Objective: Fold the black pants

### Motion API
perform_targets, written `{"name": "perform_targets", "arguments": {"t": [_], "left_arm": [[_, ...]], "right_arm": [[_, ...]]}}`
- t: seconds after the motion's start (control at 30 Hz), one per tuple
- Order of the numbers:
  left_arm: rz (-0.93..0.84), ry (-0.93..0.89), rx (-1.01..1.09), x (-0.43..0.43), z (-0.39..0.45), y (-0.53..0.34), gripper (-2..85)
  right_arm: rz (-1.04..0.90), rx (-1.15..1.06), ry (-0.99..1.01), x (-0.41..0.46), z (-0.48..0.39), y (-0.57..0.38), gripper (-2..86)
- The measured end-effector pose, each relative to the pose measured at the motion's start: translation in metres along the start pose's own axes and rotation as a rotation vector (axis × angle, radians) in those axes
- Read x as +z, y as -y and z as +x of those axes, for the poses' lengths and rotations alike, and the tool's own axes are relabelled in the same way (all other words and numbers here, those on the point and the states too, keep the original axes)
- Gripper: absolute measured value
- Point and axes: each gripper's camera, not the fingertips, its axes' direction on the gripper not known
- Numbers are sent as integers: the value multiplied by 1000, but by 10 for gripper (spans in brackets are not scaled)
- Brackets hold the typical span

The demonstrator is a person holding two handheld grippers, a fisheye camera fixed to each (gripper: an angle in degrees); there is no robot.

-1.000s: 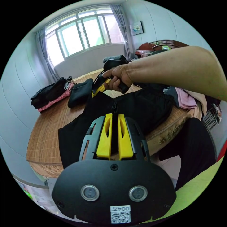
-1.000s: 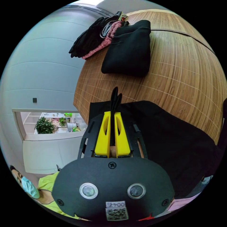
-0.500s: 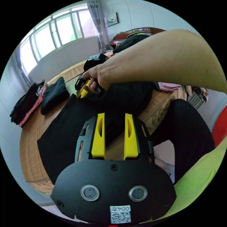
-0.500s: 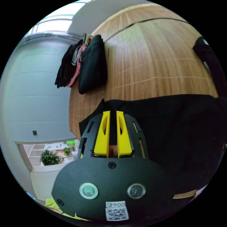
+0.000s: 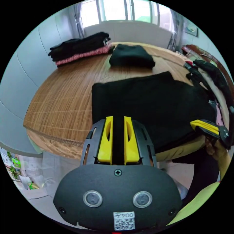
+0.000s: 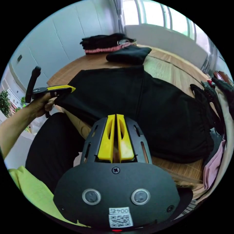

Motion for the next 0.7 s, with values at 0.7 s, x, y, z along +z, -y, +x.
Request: {"name": "perform_targets", "arguments": {"t": [0.7], "left_arm": [[105,-109,-132,-74,-10,-48,3]], "right_arm": [[173,418,239,-134,59,-161,-7]]}}
